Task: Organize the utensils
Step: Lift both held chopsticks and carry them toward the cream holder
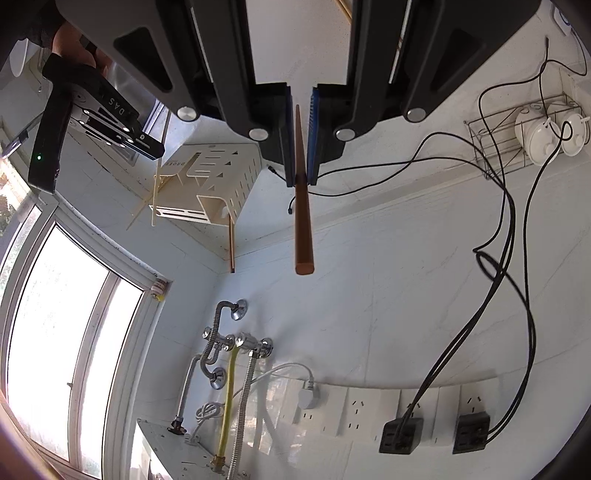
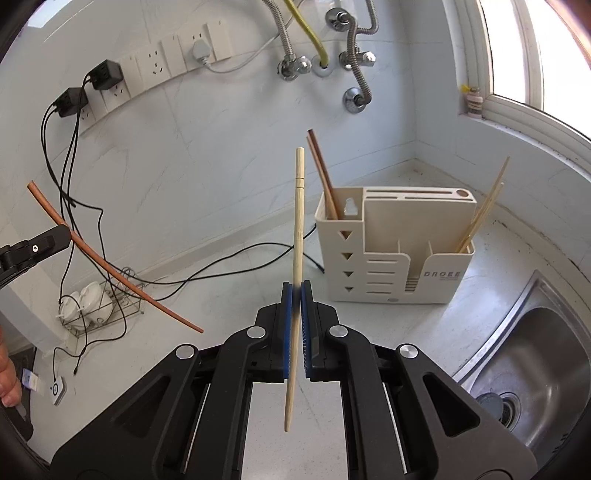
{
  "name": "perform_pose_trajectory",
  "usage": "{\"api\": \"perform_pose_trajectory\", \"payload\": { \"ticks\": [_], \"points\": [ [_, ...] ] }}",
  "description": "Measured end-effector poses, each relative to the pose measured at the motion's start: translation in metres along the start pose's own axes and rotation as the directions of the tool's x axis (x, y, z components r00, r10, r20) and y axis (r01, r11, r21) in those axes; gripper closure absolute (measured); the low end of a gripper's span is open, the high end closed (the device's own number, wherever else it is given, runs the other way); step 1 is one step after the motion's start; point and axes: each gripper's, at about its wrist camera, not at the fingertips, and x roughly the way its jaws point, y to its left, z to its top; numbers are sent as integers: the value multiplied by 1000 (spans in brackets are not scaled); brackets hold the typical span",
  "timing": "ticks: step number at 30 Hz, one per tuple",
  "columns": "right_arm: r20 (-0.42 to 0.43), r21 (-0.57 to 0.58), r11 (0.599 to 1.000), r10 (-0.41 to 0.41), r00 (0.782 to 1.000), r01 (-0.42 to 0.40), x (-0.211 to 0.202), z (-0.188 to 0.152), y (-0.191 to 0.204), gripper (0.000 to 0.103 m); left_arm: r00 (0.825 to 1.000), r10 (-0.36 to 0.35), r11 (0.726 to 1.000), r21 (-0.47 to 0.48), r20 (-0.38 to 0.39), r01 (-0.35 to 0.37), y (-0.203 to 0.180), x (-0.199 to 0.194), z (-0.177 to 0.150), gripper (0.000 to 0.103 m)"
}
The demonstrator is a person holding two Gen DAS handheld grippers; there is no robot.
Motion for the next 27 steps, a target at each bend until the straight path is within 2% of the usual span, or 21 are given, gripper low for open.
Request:
{"api": "perform_pose_trajectory", "payload": {
  "ticks": [9,18,27],
  "points": [
    [82,34,993,-112,990,110,-5,41,-47,99,994,-95,993,73,56,90,-45,9,51,97],
    [202,57,988,-149,968,140,-4,68,-89,99,984,-148,978,164,104,130,-92,24,95,97],
    [300,78,987,-158,941,141,9,80,-125,99,979,-189,966,194,74,172,-122,65,114,97]
  ]
}}
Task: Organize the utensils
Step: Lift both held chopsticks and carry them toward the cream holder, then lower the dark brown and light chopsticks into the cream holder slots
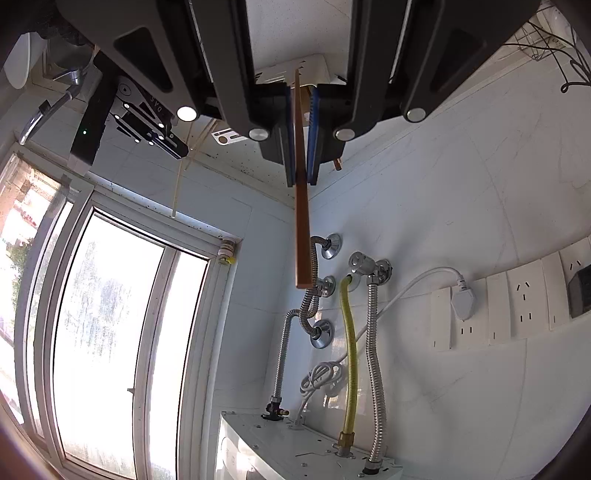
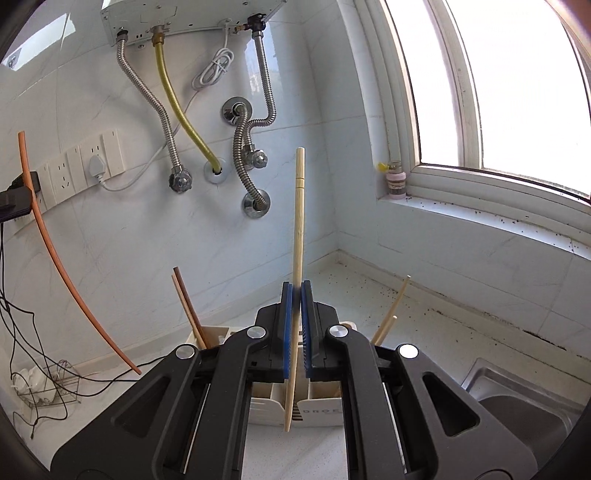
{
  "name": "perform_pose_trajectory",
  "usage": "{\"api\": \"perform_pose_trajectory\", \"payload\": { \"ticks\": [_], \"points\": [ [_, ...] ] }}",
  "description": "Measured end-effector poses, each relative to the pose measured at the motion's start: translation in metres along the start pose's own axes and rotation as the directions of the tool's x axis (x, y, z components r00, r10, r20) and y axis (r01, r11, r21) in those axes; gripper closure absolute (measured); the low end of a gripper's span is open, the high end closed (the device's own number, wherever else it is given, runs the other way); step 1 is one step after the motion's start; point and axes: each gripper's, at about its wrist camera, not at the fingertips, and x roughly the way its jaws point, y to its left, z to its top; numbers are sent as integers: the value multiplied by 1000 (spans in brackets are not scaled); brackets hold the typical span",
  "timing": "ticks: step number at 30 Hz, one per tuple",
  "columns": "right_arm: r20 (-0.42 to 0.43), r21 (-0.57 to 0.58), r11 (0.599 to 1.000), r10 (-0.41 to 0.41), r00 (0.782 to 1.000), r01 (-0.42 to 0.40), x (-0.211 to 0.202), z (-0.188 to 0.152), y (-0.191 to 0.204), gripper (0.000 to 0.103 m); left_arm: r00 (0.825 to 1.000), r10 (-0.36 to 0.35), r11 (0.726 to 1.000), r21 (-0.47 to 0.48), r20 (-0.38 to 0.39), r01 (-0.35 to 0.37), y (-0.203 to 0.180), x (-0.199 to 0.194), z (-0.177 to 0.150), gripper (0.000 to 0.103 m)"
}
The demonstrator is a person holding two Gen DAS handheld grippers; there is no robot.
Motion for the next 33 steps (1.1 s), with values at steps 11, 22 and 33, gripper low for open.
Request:
{"api": "perform_pose_trajectory", "payload": {
  "ticks": [11,22,33],
  "points": [
    [39,21,999,46,998,-47,31,-8,-25,99,999,21,1000,-1,-35,-21,-10,57,11,97],
    [55,9,1000,27,998,-27,52,-22,-37,99,997,47,999,-16,-67,-48,-1,92,6,97],
    [86,-52,999,2,996,2,63,-42,-30,99,995,45,999,-14,-94,-47,0,110,-9,97]
  ]
}}
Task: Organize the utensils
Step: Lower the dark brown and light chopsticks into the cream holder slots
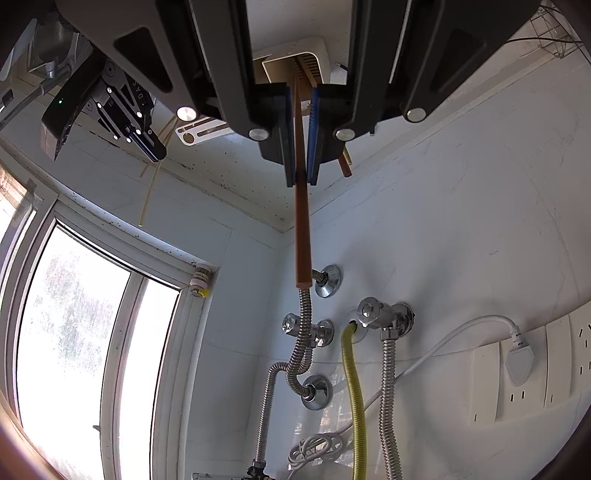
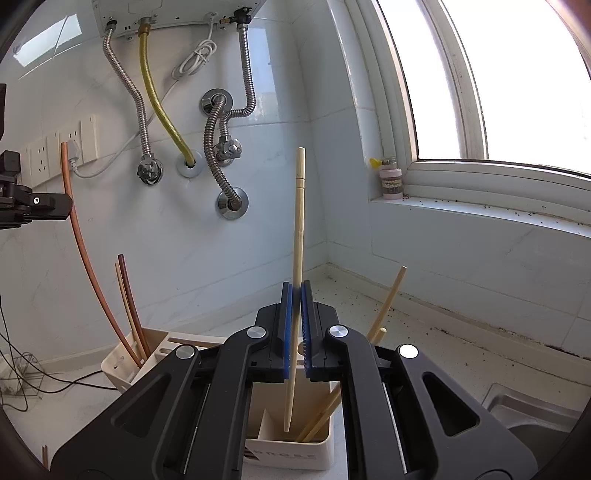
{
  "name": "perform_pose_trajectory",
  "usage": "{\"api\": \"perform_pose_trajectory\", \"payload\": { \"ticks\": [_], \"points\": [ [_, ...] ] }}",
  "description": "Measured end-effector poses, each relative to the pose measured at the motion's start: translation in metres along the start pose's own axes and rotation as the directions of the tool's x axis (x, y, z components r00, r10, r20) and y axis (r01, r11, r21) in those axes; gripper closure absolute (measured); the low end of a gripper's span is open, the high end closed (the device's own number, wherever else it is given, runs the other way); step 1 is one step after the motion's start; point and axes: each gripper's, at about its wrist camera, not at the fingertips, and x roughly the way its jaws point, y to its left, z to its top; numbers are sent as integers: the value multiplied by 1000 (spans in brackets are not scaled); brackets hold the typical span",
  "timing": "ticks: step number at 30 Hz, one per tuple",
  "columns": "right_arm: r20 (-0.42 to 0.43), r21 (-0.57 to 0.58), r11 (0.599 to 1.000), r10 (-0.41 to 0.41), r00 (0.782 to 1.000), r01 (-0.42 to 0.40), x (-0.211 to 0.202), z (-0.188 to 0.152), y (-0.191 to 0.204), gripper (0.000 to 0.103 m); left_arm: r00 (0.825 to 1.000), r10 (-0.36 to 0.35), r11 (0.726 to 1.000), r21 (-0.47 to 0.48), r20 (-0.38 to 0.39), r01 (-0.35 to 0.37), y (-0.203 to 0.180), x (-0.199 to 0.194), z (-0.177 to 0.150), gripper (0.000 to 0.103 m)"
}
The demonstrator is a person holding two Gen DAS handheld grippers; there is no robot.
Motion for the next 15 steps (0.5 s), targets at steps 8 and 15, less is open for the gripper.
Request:
{"api": "perform_pose_trajectory", "payload": {
  "ticks": [8,15],
  "points": [
    [5,-23,1000,-12,1000,12,2,-10,4,98,1000,-4,1000,6,-12,4,3,12,-7,97],
    [-8,-35,999,-10,1000,10,4,-14,6,98,1000,-14,1000,3,-26,14,4,19,-15,97]
  ]
}}
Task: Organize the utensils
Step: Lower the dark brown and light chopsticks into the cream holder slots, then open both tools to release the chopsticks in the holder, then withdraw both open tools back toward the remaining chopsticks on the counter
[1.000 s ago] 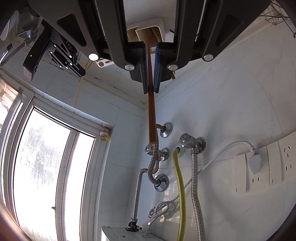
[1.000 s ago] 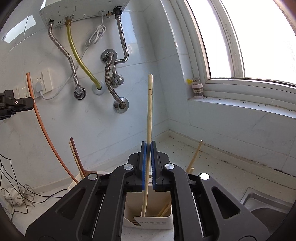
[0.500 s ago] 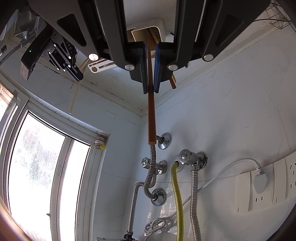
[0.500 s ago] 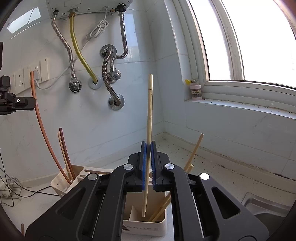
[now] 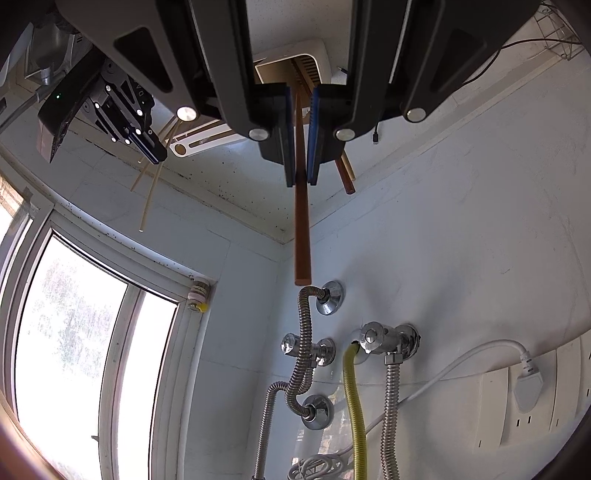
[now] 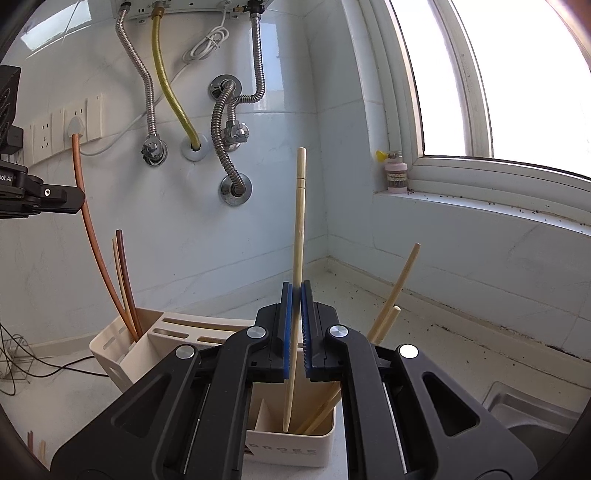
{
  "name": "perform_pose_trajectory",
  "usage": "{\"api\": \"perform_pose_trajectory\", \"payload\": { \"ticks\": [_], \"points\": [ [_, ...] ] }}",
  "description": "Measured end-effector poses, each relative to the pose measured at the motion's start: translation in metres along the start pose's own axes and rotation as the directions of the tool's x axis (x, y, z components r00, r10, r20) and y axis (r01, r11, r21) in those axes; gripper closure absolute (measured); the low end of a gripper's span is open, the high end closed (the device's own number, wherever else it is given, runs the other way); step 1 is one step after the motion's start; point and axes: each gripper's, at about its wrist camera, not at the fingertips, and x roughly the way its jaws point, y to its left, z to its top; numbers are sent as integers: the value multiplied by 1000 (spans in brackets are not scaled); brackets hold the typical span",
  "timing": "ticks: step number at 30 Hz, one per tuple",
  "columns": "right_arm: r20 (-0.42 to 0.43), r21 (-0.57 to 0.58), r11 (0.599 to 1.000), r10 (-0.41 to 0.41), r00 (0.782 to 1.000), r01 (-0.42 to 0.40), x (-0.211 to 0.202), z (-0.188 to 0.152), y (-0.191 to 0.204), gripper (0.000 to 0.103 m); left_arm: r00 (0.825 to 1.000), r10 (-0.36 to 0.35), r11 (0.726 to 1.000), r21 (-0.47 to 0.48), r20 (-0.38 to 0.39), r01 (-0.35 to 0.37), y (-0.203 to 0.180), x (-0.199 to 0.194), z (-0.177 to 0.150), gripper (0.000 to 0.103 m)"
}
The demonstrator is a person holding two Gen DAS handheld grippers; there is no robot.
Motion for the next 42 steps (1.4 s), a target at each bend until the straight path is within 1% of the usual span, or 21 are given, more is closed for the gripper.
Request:
{"api": "perform_pose_trajectory", "payload": {
  "ticks": [3,4,5,7,8,10,17,20,22,24,30,33,36,38,39,40,42],
  "points": [
    [-1,0,1000,5,1000,-5,-1,-3,0,97,1000,-4,1000,-7,-10,4,1,2,-4,97],
    [-1,0,1000,6,1000,-6,-1,-4,-1,95,1000,-4,1000,-11,-9,4,2,2,-5,97],
    [-1,1,1000,4,1000,-4,-1,-5,-1,84,1000,-7,1000,-12,-9,7,2,2,-6,97],
    [2,5,1000,-1,1000,1,-2,-6,-1,77,1000,-15,1000,-5,-16,15,1,3,-7,97],
    [2,6,1000,-1,1000,1,-2,-6,-2,71,1000,-16,1000,-1,-16,15,0,2,-7,97],
    [15,8,1000,-8,1000,8,-5,-6,-2,62,1000,-15,1000,3,-14,15,-2,1,-7,97],
    [44,1,1000,-7,999,7,-17,1,-4,62,1000,-24,1000,6,8,24,-5,-11,-4,97],
    [51,1,1000,-4,999,4,-23,5,-3,62,1000,-16,1000,12,24,16,-5,-19,-4,92],
    [56,1,1000,-3,998,3,-27,8,-2,61,999,-14,1000,14,39,13,-5,-25,-4,85],
    [62,-1,1000,-2,998,2,-32,11,-1,61,999,-12,1000,17,48,11,-5,-31,-4,82],
    [85,-15,1000,8,996,-6,-50,22,6,61,997,-4,1000,15,78,3,0,-52,-5,81],
    [93,-24,1000,20,995,-17,-60,28,12,61,995,11,1000,9,97,-12,6,-67,-9,76],
    [92,-37,999,42,995,-38,-70,31,24,61,992,30,1000,1,121,-31,15,-86,-14,75],
    [88,-48,997,61,994,-57,-75,32,33,61,990,44,999,-13,137,-42,24,-100,-18,67],
    [84,-50,996,72,994,-68,-78,32,39,61,988,54,998,-21,148,-51,29,-107,-21,61],
    [78,-52,995,84,993,-80,-80,32,44,60,985,66,998,-30,159,-62,34,-116,-25,57],
    [70,-53,993,109,992,-106,-86,30,57,57,980,93,995,-40,174,-88,44,-131,-33,57]
  ]
}}
